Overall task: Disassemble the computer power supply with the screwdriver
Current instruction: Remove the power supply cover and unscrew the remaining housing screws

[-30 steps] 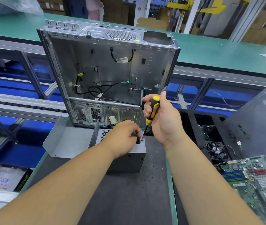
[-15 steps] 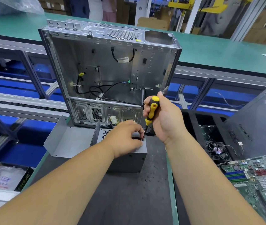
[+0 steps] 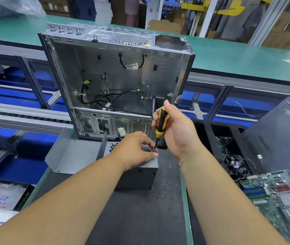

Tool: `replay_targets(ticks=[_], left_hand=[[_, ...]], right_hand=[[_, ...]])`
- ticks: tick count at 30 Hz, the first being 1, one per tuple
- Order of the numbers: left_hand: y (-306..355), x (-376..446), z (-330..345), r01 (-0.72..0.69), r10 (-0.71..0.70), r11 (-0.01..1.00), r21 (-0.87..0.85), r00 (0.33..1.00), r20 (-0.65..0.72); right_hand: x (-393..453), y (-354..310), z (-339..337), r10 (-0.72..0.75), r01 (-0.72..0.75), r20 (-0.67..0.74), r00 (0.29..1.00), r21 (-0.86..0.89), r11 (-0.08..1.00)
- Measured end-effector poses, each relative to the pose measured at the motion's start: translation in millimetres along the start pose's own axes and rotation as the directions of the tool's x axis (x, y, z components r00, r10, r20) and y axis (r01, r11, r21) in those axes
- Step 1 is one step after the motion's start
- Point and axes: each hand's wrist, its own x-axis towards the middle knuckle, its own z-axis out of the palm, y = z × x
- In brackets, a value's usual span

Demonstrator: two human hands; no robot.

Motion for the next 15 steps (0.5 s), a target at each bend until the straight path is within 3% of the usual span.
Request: replay_targets(ticks=[4, 15], left_hand=[[1.4, 0.1, -1.6, 0.008, -0.008, 1.0, -0.016, 1.0, 0.015], [2.0, -0.3, -1.1, 0.013, -0.013, 1.0, -0.004, 1.0, 0.0]], right_hand=[[1.1, -0.9, 2.1, -0.003, -0.002, -0.053, 0.999, -0.093, 0.996], [2.0, 7.4, 8.4, -0.048, 0.048, -0.013, 0.999, 0.033, 0.998]])
